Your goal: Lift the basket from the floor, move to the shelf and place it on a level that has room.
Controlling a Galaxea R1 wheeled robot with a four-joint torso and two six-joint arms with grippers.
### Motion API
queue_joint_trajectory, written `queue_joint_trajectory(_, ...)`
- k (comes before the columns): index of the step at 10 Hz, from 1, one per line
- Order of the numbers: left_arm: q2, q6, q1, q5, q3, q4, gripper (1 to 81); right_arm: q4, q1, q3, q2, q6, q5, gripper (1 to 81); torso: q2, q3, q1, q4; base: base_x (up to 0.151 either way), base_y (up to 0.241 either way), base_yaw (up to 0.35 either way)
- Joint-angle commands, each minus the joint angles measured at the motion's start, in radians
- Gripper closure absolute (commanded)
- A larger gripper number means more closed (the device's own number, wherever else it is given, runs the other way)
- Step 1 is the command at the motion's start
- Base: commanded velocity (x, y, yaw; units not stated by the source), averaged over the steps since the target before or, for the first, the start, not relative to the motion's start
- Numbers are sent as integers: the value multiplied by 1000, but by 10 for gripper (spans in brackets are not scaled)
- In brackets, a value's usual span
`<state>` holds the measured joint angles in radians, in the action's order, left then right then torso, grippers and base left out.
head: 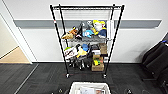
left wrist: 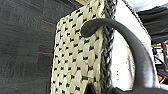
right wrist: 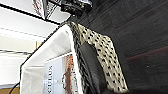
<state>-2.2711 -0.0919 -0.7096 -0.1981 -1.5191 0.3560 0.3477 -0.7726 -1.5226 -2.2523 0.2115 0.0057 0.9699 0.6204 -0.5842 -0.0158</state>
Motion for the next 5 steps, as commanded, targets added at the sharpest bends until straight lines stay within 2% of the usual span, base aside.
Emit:
queue_joint_trajectory(1,137,8,126,0,130,11,811,10,81,120,165,9,46,811,-96,-58,61,0,0,0,0)
queue_joint_trajectory(2,161,11,124,0,180,11,811,10,81,154,192,9,48,811,-130,-79,84,0,0,0,0)
queue_joint_trajectory(4,201,14,124,5,235,11,811,5,80,222,244,9,62,811,-197,-92,129,0,0,0,0)
queue_joint_trajectory(5,217,14,120,3,253,12,811,5,78,248,265,9,63,811,-230,-67,150,0,0,0,0)
